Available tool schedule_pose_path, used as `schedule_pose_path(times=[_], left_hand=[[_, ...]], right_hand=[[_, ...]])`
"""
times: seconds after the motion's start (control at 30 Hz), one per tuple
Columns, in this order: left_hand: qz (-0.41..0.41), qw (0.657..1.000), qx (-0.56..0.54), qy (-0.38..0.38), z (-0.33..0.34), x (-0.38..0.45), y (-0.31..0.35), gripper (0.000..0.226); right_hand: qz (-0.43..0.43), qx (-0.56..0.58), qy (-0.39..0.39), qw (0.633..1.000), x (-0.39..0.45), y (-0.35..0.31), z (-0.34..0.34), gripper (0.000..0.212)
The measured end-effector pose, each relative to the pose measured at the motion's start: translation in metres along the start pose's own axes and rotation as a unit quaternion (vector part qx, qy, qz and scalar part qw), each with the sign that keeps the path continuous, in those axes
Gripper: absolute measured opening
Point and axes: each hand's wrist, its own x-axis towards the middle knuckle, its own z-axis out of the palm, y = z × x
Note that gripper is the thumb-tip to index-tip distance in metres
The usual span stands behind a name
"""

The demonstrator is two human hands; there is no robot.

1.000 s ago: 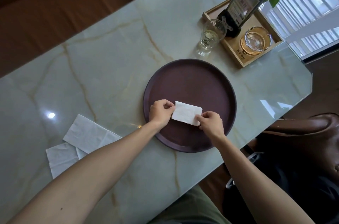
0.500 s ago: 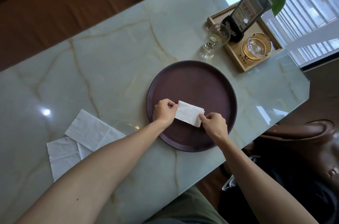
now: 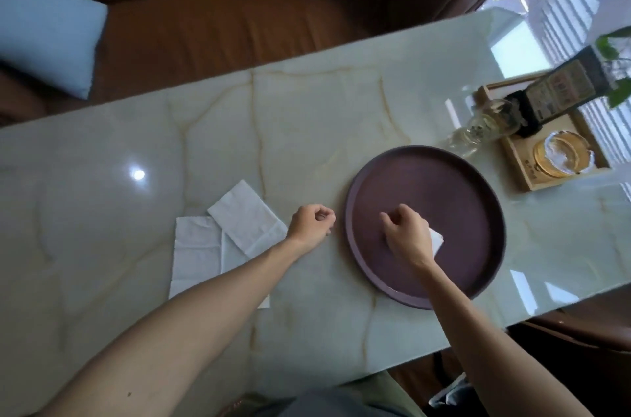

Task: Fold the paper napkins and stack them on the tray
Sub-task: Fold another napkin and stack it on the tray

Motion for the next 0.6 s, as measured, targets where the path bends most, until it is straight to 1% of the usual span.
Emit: schedule_pose_path(times=[0.07, 0.13, 0.17, 0.23, 0.33, 0.4, 0.47, 0.53, 0.6], left_hand=[[-0.024, 0.999, -0.032, 0.027, -0.027, -0.004, -0.015, 0.014], [-0.044, 0.996, -0.056, 0.052, -0.055, -0.009, -0.032, 0.007], [-0.051, 0.994, -0.063, 0.067, -0.069, -0.012, -0.040, 0.007], [-0.075, 0.990, -0.080, 0.092, -0.094, -0.018, -0.055, 0.017], [-0.125, 0.977, -0.115, 0.132, -0.126, -0.025, -0.073, 0.035], [-0.142, 0.973, -0.123, 0.133, -0.140, -0.026, -0.087, 0.047], [-0.147, 0.968, -0.161, 0.124, -0.148, -0.029, -0.099, 0.058], [-0.153, 0.959, -0.201, 0.128, -0.151, -0.032, -0.104, 0.059], [-0.157, 0.953, -0.232, 0.119, -0.152, -0.033, -0.107, 0.053]], right_hand=[[-0.051, -0.003, -0.041, 0.998, -0.005, -0.031, 0.020, 0.023], [-0.079, -0.002, -0.085, 0.993, -0.010, -0.060, 0.041, 0.017], [-0.085, -0.002, -0.104, 0.991, -0.012, -0.073, 0.052, 0.021], [-0.092, -0.012, -0.140, 0.986, -0.015, -0.094, 0.075, 0.035], [-0.085, -0.015, -0.185, 0.979, -0.016, -0.112, 0.107, 0.047], [-0.071, -0.006, -0.207, 0.976, -0.019, -0.117, 0.124, 0.052], [-0.051, 0.006, -0.221, 0.974, -0.025, -0.120, 0.137, 0.058], [-0.038, 0.011, -0.219, 0.975, -0.030, -0.122, 0.146, 0.060], [-0.019, 0.025, -0.220, 0.975, -0.035, -0.121, 0.155, 0.060]])
